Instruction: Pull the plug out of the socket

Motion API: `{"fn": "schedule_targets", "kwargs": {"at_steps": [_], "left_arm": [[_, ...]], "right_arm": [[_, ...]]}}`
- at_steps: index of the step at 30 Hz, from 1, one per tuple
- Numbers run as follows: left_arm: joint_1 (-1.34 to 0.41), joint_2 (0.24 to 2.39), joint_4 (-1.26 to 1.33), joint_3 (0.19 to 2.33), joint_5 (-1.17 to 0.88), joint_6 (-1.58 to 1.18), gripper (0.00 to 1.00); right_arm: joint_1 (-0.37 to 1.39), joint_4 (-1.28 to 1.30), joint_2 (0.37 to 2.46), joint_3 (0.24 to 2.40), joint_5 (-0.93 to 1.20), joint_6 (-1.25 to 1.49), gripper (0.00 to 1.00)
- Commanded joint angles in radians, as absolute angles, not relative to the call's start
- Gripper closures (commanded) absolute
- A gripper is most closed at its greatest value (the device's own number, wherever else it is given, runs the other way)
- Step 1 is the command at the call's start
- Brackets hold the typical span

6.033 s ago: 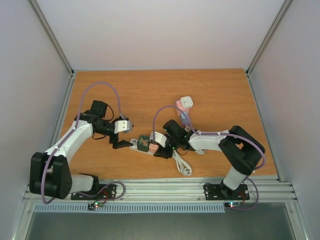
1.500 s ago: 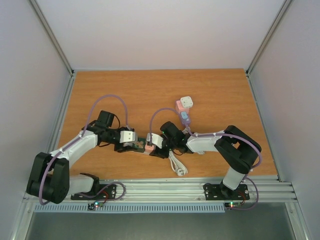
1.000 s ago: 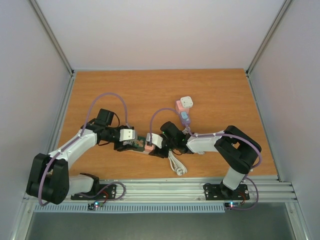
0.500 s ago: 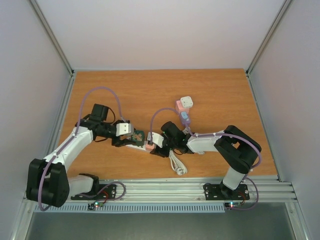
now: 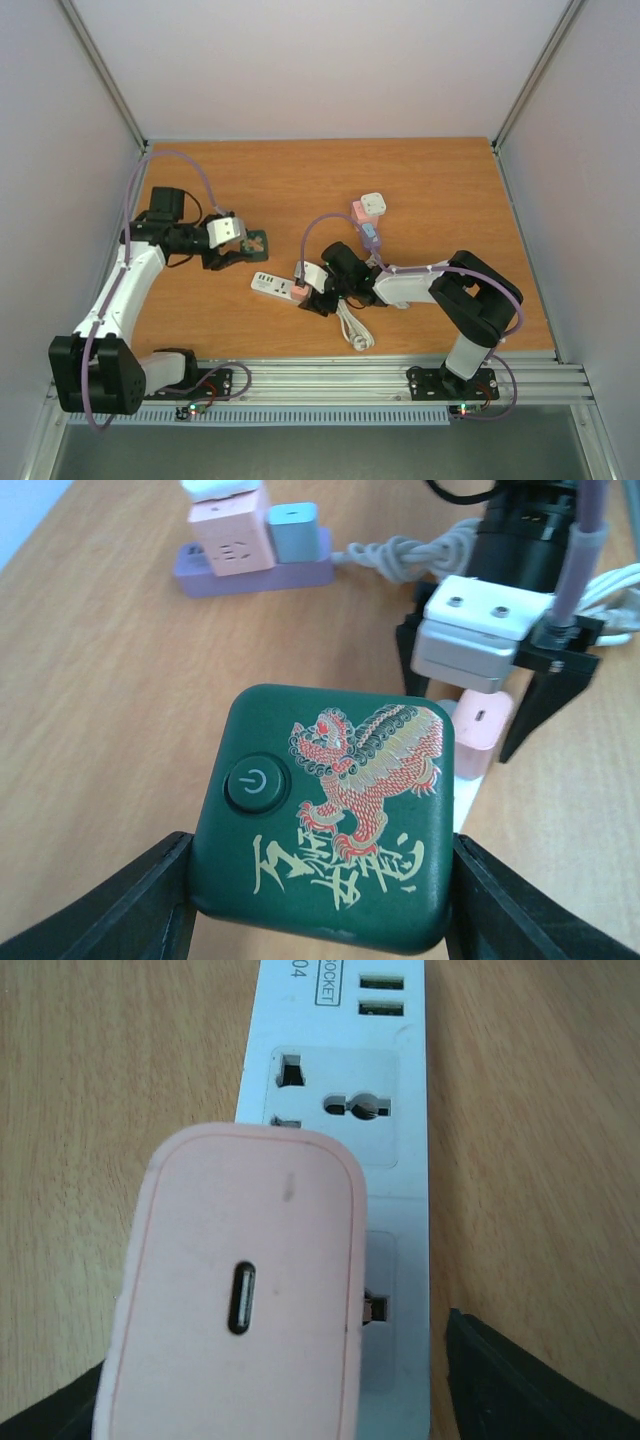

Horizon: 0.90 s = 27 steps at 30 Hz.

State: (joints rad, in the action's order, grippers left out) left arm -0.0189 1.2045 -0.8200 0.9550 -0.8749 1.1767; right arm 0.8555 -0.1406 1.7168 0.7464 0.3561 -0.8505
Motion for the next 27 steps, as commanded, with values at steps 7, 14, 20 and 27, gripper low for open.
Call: {"fn": "schedule_targets", "kwargs": {"at_steps": [7, 14, 20, 27], "left_arm": [[0.048, 1.411, -1.019, 1.339, -0.585, 1.225, 0.73], [0.054, 1.573, -1.048, 1.558, -0.368, 1.242, 0.71], [0.055, 1.727, -1.050, 1.731, -0.178, 1.279, 0.71], [0.054, 1.902, -0.972, 1.855, 0.018, 1.374, 0.69]], "right_arm": [[0.856, -0.112, 1.635, 0.802, 0.397, -0.784, 0.01], [0.856, -0.062, 1.559, 0.821, 0.423, -0.775, 0.01], [0.855, 0.055, 1.472, 0.843, 0.435, -0.772, 0.01], [0.856, 0.166, 1.374, 0.853, 0.429, -0.737, 0.01]]}}
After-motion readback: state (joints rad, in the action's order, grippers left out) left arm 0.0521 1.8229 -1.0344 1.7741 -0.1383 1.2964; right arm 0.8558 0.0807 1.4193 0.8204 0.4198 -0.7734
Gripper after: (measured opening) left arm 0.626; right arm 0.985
